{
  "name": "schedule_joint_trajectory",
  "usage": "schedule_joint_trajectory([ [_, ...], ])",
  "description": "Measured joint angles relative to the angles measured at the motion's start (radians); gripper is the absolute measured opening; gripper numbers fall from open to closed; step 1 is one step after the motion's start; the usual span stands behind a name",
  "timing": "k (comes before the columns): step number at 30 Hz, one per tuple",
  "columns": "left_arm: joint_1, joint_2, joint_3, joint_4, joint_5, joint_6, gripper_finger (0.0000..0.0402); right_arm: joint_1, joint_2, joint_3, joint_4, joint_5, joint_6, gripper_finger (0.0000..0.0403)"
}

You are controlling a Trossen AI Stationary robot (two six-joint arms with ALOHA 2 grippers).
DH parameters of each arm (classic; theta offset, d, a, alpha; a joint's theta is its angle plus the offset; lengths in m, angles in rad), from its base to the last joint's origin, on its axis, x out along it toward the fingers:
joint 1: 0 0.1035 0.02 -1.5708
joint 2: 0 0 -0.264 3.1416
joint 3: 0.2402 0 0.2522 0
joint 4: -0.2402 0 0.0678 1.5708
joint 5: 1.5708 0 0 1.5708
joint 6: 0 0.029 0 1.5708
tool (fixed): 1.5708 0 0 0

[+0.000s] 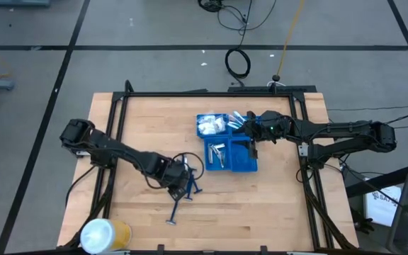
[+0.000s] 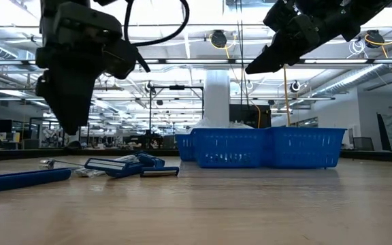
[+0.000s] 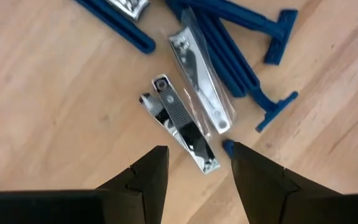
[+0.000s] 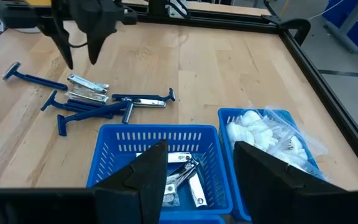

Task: Pick & Place Travel size toiletries
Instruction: Put the silver nail cutter into the bottom left blue basket

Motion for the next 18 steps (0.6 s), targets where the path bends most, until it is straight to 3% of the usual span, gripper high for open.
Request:
schedule_joint_trajectory([
  [9,-0.006,0.059,0.0,0.014,0.013,-0.123,0.0172,0.002,0.0,0.0,0.001,-0.003,0.006,0.0171],
  [18,-0.006,0.152,0.0,0.02,0.145,-0.154,0.0172,0.003,0.0,0.0,0.0,-0.005,0.025,0.0171],
])
